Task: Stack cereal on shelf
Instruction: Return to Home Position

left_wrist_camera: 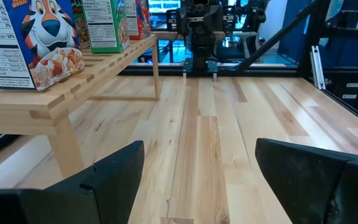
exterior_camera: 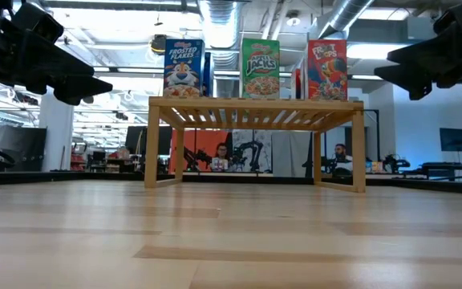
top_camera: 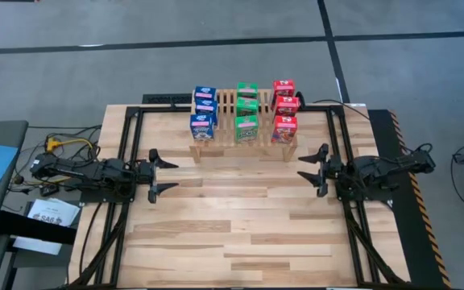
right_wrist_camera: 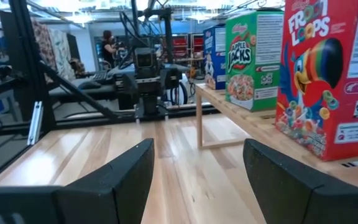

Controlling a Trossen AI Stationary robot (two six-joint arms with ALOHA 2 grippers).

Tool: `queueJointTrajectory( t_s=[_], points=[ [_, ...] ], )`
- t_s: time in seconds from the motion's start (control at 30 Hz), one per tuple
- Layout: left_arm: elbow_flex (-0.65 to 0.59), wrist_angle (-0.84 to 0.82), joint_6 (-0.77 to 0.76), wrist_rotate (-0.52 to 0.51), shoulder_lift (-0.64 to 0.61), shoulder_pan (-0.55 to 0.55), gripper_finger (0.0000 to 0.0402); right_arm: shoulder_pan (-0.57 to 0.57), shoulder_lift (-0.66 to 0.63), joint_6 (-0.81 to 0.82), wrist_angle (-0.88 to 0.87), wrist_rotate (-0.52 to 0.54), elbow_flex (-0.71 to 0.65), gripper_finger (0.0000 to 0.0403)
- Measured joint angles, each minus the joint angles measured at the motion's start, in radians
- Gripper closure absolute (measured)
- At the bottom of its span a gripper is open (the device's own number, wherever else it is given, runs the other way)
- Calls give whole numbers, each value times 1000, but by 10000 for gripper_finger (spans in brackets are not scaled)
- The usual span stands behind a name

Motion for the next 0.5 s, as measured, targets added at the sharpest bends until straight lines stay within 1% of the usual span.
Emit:
queueJointTrajectory(
  t_s=[0.23,0.5],
  points=[
    [0,0,0,0,0,0,104,30,0,0,0,0,0,131],
    [0,0,0,0,0,0,104,28,0,0,0,0,0,131]
  ],
)
